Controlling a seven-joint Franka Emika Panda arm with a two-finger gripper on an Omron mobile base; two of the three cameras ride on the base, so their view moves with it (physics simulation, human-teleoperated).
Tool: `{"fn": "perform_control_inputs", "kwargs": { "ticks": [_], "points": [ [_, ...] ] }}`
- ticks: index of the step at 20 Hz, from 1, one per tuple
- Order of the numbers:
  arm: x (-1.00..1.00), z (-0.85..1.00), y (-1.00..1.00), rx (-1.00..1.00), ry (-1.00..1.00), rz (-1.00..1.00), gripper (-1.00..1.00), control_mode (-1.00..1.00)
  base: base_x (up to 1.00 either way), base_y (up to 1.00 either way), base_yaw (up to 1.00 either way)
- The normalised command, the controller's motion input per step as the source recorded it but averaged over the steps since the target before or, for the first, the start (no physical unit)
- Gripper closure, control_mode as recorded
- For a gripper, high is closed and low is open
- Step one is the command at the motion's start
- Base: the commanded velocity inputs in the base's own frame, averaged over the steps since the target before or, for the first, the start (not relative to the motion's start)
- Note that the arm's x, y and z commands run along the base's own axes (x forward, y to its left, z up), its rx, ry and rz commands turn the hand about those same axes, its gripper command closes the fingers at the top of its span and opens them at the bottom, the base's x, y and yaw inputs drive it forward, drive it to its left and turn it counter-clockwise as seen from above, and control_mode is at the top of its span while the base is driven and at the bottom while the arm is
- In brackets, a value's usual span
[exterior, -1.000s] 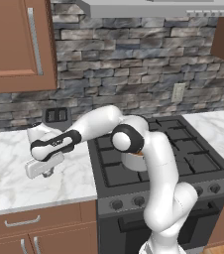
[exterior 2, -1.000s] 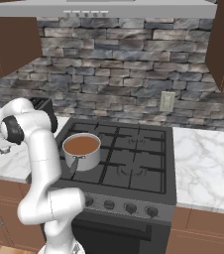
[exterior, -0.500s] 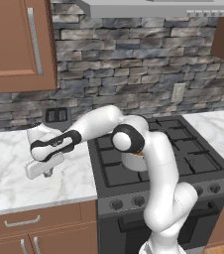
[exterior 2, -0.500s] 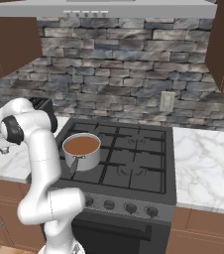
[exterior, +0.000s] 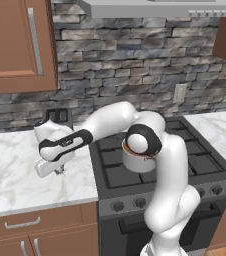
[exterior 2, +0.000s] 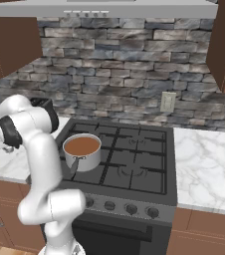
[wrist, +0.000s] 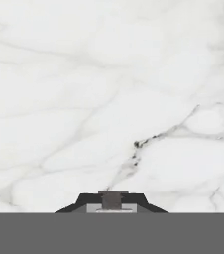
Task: Pick up the sugar cube(s) and place them in the saucepan with hot chocolate.
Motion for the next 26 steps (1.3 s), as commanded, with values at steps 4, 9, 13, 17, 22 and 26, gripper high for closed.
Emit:
{"fn": "perform_control_inputs", "kwargs": {
  "ticks": [4, 9, 13, 17, 22, 26],
  "points": [
    [-0.44, 0.47, -0.7, 0.0, -0.06, -0.06, 1.0, -1.0, 0.0, 0.0, 0.0],
    [-0.59, 0.49, -0.7, 0.0, -0.09, -0.07, 1.0, -1.0, 0.0, 0.0, 0.0],
    [-0.55, 0.53, -0.62, 0.0, -0.13, -0.06, 1.0, -1.0, 0.0, 0.0, 0.0],
    [-0.23, 0.64, -0.6, 0.0, -0.13, -0.06, 1.0, -1.0, 0.0, 0.0, 0.0],
    [0.0, 0.71, -0.75, 0.0, -0.12, -0.05, 1.0, -1.0, 0.0, 0.0, 0.0],
    [0.04, 0.62, -0.9, 0.0, -0.01, -0.09, 1.0, -1.0, 0.0, 0.0, 0.0]
  ]
}}
